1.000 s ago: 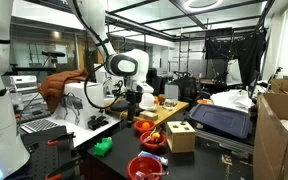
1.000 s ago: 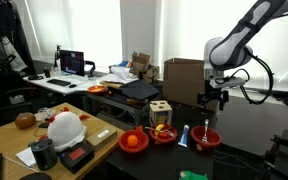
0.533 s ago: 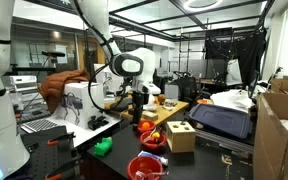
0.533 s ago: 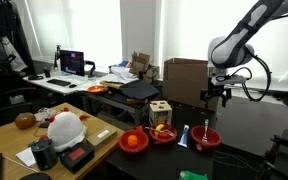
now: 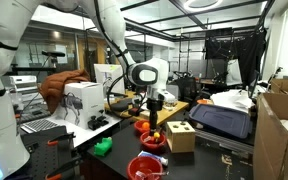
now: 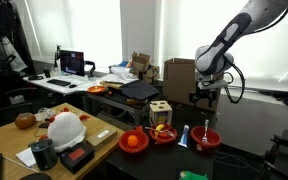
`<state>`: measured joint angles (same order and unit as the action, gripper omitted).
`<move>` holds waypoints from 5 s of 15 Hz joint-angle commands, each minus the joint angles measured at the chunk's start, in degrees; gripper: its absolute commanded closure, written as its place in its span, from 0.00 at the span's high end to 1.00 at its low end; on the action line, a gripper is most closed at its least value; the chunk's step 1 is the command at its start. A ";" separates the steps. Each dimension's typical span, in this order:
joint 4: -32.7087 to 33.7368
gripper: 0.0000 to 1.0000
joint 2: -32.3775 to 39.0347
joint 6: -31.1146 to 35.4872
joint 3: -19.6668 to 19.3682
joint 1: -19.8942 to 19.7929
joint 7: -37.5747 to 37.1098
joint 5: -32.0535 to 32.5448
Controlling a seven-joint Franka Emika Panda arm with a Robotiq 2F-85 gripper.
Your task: Remove the spoon from the bowl
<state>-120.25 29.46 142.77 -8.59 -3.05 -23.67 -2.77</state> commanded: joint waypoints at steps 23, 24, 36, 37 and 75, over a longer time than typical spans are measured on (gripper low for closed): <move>10.54 1.00 18.09 -1.71 -1.39 -7.08 0.02 -15.05; 10.84 1.00 18.35 -1.62 -1.52 -7.13 -0.03 -15.02; 16.30 1.00 22.93 -2.12 -4.28 -4.61 -3.72 -12.73; 17.66 1.00 24.59 -2.40 -4.59 -4.45 -4.48 -12.49; 6.51 1.00 18.24 2.93 -11.47 3.24 -19.22 -12.51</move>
<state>-109.23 51.27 146.06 -21.03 -0.66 -39.44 -15.64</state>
